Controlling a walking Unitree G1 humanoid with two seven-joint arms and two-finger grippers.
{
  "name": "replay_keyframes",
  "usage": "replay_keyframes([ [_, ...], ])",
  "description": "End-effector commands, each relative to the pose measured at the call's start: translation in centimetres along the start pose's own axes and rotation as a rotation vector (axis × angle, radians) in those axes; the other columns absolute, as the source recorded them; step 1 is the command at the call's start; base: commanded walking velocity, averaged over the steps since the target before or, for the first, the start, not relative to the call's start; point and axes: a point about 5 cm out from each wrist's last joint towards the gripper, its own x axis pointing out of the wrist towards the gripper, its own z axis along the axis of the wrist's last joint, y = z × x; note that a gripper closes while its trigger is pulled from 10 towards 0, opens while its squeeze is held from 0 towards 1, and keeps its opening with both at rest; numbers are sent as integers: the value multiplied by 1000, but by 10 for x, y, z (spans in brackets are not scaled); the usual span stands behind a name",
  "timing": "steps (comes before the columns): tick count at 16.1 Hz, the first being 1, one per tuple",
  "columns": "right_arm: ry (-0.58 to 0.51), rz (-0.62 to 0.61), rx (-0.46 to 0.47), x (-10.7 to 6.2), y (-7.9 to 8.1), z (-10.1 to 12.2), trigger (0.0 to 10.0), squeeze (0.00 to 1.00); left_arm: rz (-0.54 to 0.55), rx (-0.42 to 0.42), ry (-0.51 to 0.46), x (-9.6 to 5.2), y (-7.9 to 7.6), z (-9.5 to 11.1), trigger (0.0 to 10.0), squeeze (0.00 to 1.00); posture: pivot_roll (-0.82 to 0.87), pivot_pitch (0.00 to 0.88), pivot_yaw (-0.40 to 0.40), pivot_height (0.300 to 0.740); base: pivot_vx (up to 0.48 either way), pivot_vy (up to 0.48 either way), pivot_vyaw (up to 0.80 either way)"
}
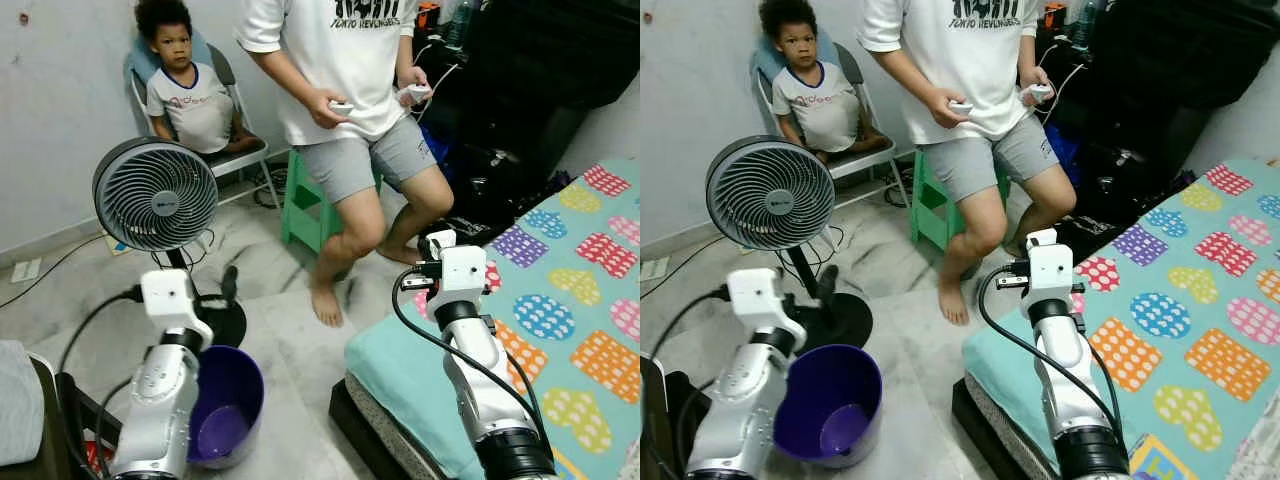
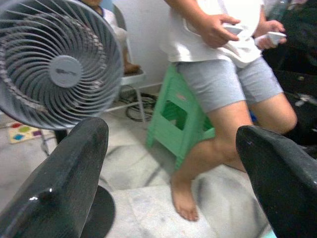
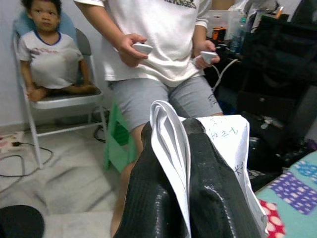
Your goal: Clean up the room
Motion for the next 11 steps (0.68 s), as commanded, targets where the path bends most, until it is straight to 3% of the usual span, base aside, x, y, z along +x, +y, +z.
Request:
replay_keyframes([
  [1,-35,26,-14,2,6,7,10000,0,-11,14,-6,1,1,2,10000,0,-70,0,17,740,0,0,800],
  [11,-3,107,39,-8,30,0,10000,0,30,-21,-2,-22,2,-3,10000,0,-8,21,-15,740,0,0,800],
])
